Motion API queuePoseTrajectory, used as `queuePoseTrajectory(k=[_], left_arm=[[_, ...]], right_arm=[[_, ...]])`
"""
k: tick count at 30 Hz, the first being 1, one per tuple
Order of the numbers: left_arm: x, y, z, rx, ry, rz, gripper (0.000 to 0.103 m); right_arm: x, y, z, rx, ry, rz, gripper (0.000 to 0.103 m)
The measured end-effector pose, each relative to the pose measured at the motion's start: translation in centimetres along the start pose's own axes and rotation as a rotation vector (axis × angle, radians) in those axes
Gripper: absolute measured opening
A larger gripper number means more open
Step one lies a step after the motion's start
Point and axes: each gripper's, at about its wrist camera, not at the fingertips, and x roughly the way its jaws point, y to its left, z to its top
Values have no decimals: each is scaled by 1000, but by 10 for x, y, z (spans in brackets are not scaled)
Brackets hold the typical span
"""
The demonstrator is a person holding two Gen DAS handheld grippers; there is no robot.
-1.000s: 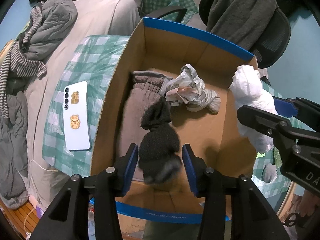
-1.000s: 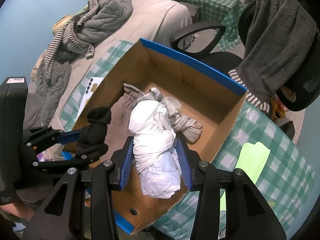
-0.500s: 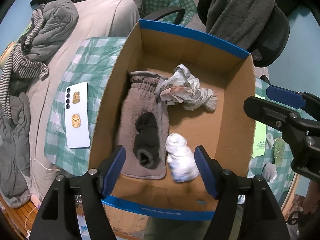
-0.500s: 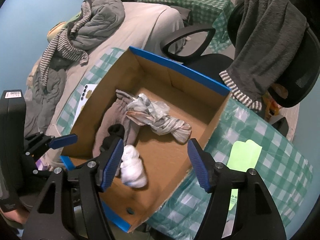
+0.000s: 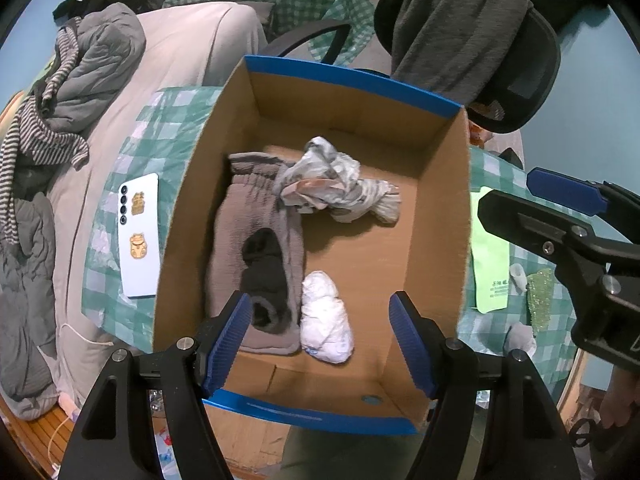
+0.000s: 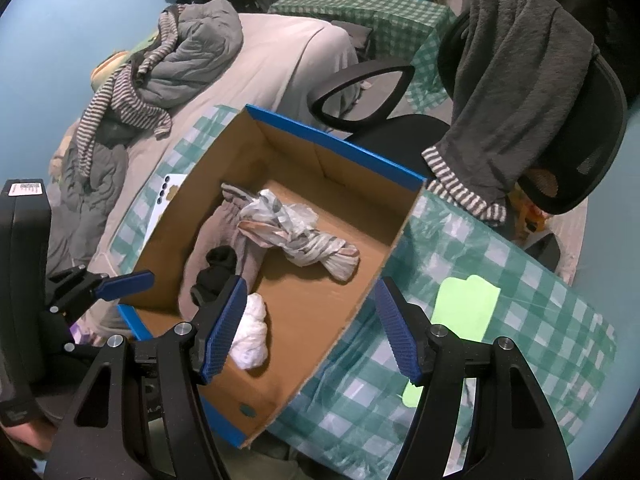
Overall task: Organize soft objects
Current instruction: 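Open both tools to drop the black sock and white bundle into the box, then move the left tool to the green cloth while the right tool approaches the green scrubbing pad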
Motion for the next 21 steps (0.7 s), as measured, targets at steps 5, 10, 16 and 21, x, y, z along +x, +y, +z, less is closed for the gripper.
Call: queuePoseTrajectory(k=[5, 10, 16, 21], left_arm=[[-4, -12, -1, 19, -4, -6, 73], [-8, -28, -2, 40, -8, -13, 73], [-10, -44, -3, 62, -6, -21, 73], [-8, -59, -4, 87, 0, -27, 73]], right_arm=[[-9, -7, -4, 5, -13, -11, 68], [-17, -17, -10, 20, -20, -19, 68], [-25, -31, -20, 41, -23, -26, 68], [-31, -45, -31, 72, -21, -40, 68]])
